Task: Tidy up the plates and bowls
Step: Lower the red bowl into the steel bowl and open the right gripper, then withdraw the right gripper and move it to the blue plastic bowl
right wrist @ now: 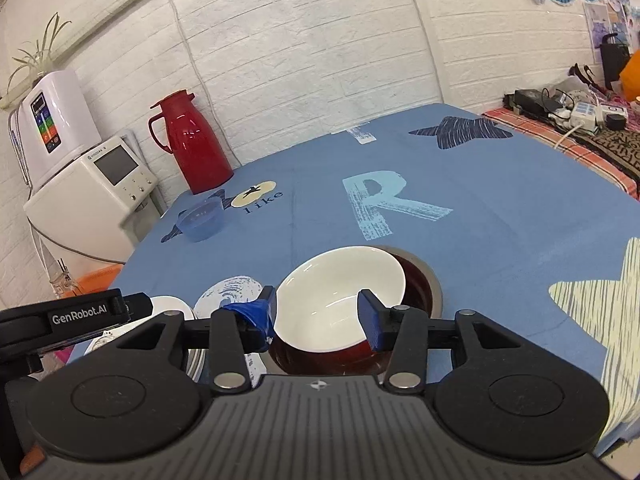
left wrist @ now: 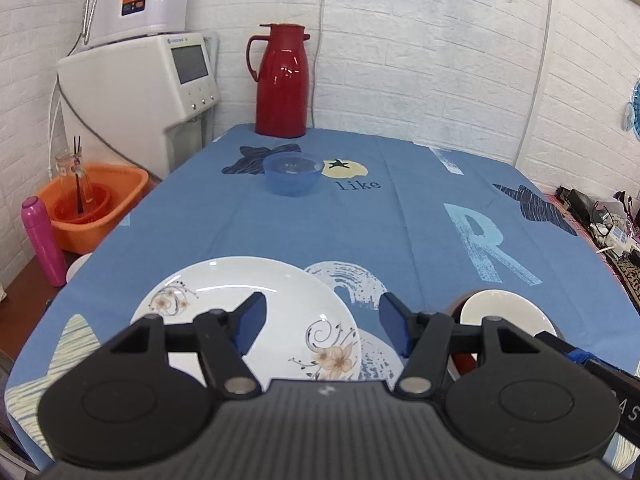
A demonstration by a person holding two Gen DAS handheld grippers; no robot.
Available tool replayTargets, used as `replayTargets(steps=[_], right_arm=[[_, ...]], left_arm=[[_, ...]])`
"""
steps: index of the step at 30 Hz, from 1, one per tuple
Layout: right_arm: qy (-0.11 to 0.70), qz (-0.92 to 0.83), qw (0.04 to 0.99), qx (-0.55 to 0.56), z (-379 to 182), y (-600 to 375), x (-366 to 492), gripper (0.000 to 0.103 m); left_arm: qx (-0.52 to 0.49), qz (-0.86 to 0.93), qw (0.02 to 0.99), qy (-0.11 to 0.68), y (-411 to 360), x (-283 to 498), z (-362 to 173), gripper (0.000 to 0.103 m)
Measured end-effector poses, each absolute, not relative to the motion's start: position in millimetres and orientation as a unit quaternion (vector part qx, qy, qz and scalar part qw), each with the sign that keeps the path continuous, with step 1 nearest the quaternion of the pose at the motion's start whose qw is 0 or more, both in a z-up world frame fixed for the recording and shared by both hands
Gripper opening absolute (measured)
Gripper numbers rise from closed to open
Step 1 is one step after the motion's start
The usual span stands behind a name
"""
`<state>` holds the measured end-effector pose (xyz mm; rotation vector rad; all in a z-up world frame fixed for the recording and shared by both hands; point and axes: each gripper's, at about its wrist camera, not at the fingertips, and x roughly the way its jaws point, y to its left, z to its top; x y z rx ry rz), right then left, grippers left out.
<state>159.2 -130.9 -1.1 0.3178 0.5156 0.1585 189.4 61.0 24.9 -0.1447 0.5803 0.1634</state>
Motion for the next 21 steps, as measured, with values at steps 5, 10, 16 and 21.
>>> replayTargets(steps=[5,10,16,21], right_arm=[[0.266,0.084,0.946,0.168,-8,-134,159,0.03],[0.268,0.084,0.943,0.175,-10,-137,158,0.032],[0.268,0.089,0.943,0.177,-12,-137,157,0.032],[0.273,0.095,0.941,0.176,-12,-135,158,0.033]], left_arm=[[-0.086,0.066,0.946,0.304,60,192,21,0.062],[-0.069,0.066,0.948,0.302,51,191,21,0.062],[-0.059,0.069,0.95,0.3,48,190,22,0.062],[-0.058,0.07,0.95,0.299,49,189,22,0.063]])
